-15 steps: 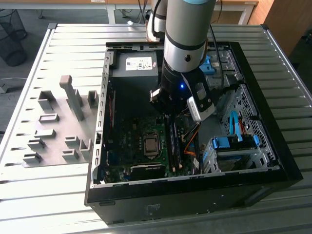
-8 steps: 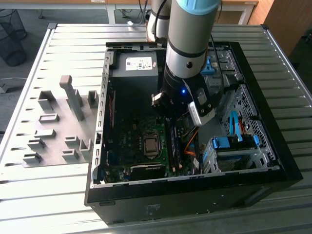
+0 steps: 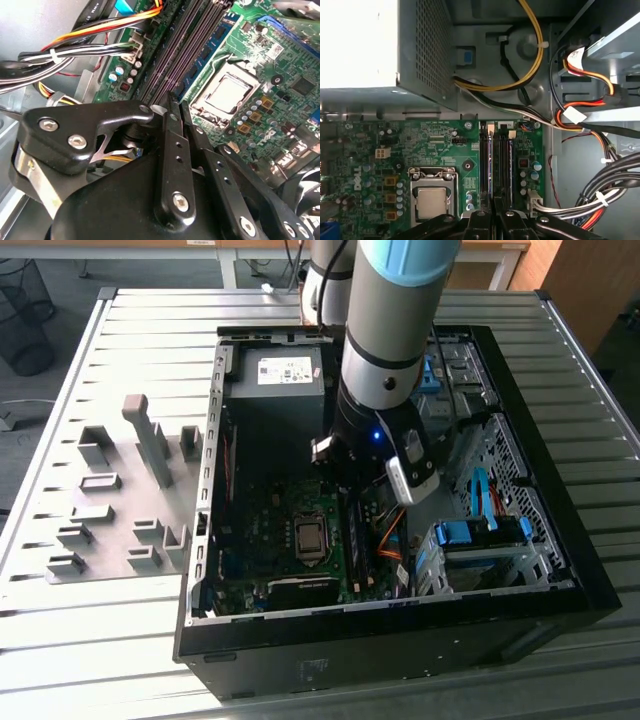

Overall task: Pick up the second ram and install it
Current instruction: 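Insert the second ram into the second slot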

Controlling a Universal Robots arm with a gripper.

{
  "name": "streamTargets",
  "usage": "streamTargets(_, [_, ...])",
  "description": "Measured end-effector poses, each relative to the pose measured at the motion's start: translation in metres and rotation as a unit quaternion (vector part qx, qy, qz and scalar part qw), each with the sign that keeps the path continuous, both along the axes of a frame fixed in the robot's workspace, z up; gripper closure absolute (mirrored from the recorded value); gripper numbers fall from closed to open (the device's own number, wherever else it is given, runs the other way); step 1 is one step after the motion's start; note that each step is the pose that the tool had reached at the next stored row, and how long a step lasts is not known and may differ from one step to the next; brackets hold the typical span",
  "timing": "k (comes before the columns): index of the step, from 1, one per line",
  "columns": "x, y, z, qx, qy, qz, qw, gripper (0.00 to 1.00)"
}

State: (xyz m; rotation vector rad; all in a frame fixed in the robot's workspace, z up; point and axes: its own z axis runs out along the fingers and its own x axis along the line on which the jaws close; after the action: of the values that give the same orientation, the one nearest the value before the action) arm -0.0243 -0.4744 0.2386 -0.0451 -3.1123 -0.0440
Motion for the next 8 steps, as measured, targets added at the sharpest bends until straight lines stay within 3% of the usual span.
streamTargets(8, [0.0001,-0.0013,-0.0100,0.0000,0.0000,0.000,1.0000,0.86])
